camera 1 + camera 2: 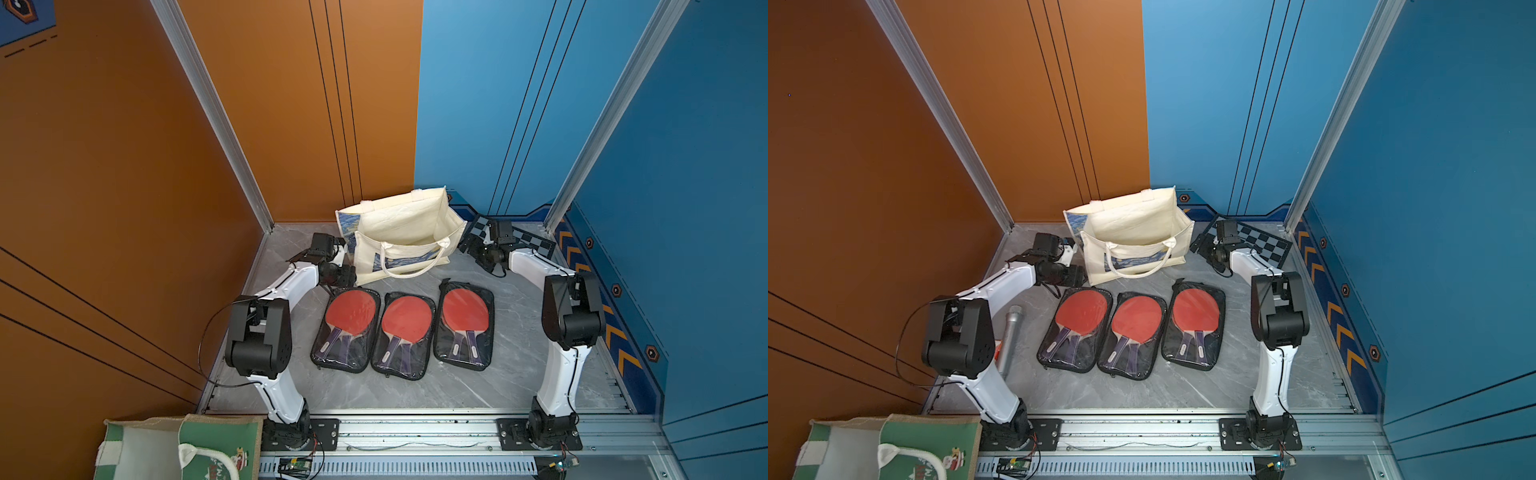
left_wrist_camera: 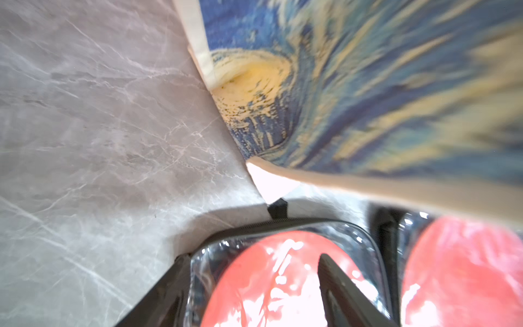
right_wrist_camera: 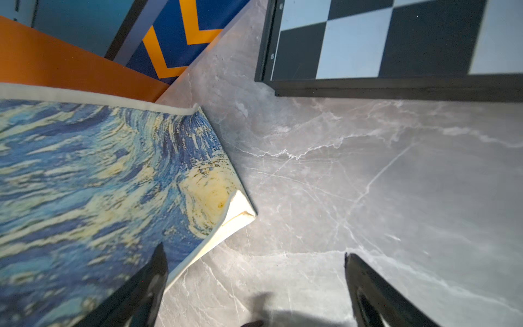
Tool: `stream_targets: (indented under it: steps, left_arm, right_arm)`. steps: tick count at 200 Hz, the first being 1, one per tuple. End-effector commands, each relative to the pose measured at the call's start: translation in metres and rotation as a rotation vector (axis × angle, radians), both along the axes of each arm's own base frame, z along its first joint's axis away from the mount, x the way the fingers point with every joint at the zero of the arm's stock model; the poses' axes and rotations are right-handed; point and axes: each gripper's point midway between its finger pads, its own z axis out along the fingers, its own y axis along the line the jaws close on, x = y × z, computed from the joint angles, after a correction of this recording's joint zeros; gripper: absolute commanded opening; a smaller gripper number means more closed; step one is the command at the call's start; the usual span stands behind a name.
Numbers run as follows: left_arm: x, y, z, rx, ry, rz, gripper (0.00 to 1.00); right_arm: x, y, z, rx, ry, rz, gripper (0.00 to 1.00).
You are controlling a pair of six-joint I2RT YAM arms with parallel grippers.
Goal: Remove the ping pong set from the canvas bag
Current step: Place the canvas bag at the center of the board, then reset both arms
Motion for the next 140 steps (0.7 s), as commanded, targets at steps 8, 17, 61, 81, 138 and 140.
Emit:
stream_targets:
  steps: [8, 17, 61, 81, 138, 140]
  left_arm:
    - [-0.022, -0.002, 0.016, -0.078, -0.015, -0.027, 0.72]
    - [-0.026, -0.001, 0.018, -0.088, -0.018, -0.027, 0.72]
    - [-0.033, 0.013, 0.015, -0.076, -0.020, 0.000, 0.73]
    - [-0.034, 0.032, 0.005, -0.062, -0.060, 0.049, 0.74]
    - [-0.025, 0.075, 0.011, 0.020, -0.360, 0.204, 0.97]
    - [-0.024, 0.075, 0.011, 0.019, -0.367, 0.206, 0.98]
  right_arm:
    - [-0.018, -0.014, 0.011, -0.069, -0.005, 0.004, 1.00]
    - [-0.021, -0.015, 0.012, -0.063, -0.002, 0.007, 1.00]
    - [-0.044, -0.028, 0.029, -0.144, -0.028, 0.007, 1.00]
    - [-0.063, -0.046, 0.039, -0.266, -0.051, 0.004, 1.00]
    - [-0.113, -0.122, 0.060, -0.640, -0.093, -0.118, 1.00]
    - [-0.115, -0.124, 0.059, -0.650, -0.095, -0.121, 1.00]
